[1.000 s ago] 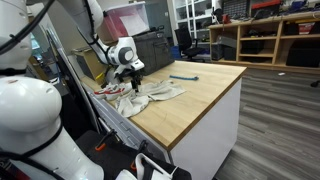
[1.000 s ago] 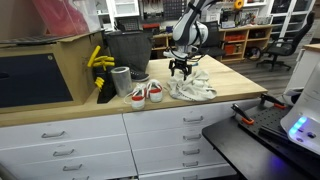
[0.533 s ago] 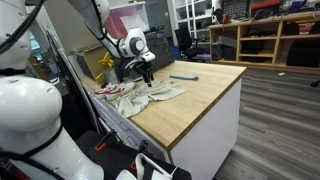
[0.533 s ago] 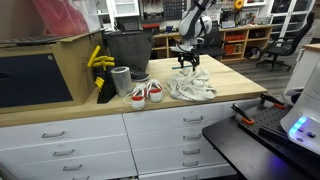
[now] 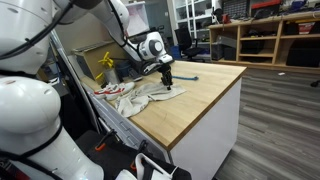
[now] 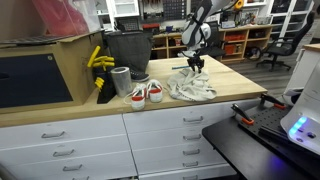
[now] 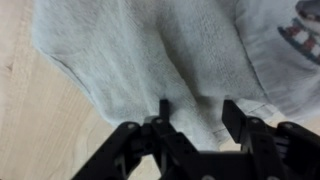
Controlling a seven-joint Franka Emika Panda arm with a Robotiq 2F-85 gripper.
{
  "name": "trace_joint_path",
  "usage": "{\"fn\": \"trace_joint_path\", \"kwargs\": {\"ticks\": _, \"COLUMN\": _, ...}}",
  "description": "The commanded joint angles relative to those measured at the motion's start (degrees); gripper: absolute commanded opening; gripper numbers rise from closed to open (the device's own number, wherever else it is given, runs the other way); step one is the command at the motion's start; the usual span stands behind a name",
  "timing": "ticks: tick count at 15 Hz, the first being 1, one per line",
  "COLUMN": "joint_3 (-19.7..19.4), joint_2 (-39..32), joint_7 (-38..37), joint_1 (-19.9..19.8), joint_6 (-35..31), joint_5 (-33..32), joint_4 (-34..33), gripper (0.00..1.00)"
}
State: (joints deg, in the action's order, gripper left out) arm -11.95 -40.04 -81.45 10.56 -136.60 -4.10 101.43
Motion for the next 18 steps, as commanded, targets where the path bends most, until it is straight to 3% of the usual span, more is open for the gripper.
{"fn": "trace_joint_path", "kwargs": {"ticks": 1, "joint_3": -0.85, "joint_2": -6.6, "joint_7": -3.35, "joint_1": -0.4, "joint_6": 3.68, "joint_5": -0.86, "joint_4": -8.24, "gripper": 0.27}}
{"fn": "trace_joint_path", "kwargs": {"ticks": 5, "joint_3": -1.61, "joint_2": -8.82, "joint_7": -4.93, "joint_1": -0.6, "joint_6": 5.47, "joint_5": -1.41, "joint_4": -12.34, "gripper": 0.01}}
{"fn": "trace_joint_path", "kwargs": {"ticks": 18, "joint_3": -7.58, "joint_2": -12.9, "joint_7": -9.39, "joint_1": -1.63, "joint_6": 5.0, "joint_5": -7.57, "joint_4": -17.18, "gripper": 0.0}}
